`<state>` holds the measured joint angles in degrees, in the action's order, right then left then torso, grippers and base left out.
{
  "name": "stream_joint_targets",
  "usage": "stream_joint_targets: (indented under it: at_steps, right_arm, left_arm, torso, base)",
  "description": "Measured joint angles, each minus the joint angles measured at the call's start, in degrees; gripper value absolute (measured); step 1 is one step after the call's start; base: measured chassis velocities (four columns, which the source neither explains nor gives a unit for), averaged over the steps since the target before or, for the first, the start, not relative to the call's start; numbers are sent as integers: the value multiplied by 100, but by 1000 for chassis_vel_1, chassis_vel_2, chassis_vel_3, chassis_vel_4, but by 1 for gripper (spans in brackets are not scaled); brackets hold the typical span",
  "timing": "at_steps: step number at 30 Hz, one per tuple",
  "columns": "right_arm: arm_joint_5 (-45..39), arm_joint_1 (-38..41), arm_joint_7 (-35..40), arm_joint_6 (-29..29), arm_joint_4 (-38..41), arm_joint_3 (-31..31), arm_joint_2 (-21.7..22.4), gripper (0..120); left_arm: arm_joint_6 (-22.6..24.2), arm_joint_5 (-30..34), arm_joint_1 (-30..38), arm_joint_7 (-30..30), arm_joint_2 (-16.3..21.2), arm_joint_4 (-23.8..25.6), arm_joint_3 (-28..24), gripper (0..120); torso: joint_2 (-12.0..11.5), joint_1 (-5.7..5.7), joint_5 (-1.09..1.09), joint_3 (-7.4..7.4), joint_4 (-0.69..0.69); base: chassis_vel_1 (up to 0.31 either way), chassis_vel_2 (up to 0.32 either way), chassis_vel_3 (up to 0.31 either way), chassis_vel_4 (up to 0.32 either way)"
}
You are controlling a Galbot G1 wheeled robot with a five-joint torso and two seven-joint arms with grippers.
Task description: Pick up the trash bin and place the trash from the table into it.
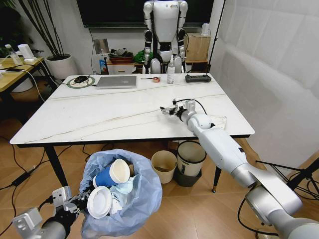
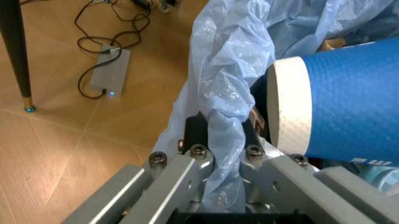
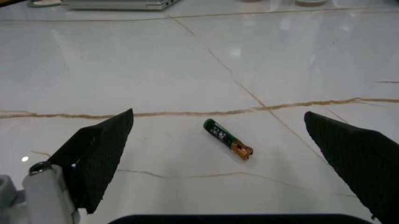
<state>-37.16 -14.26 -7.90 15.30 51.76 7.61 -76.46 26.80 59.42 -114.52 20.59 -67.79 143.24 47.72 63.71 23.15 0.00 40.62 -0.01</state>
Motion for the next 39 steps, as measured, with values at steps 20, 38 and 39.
stream_joint_targets:
  at_steps: [20,38,39]
  right_arm:
    - [78,-25,-154,-114,-316,-16,-97,100]
    - [129,2,-157,-206,-507,-5,-147,65]
    - [129,-2,-156,-206,-500,0,-144,61]
  left_arm:
    - [-18,-32,-22,-19,-44,0,5,0]
    - [-26,-15,7,-23,-32,0,10,0]
    - [-27,-12,10,-23,-28,0,10,0]
  torso:
    - [0,0,0,-1,0]
    - [2,0,-1,-1,-1]
    - [2,0,-1,-1,-1]
  base:
    - [0,0,0,0]
    - [0,0,0,0]
    - [0,0,0,0]
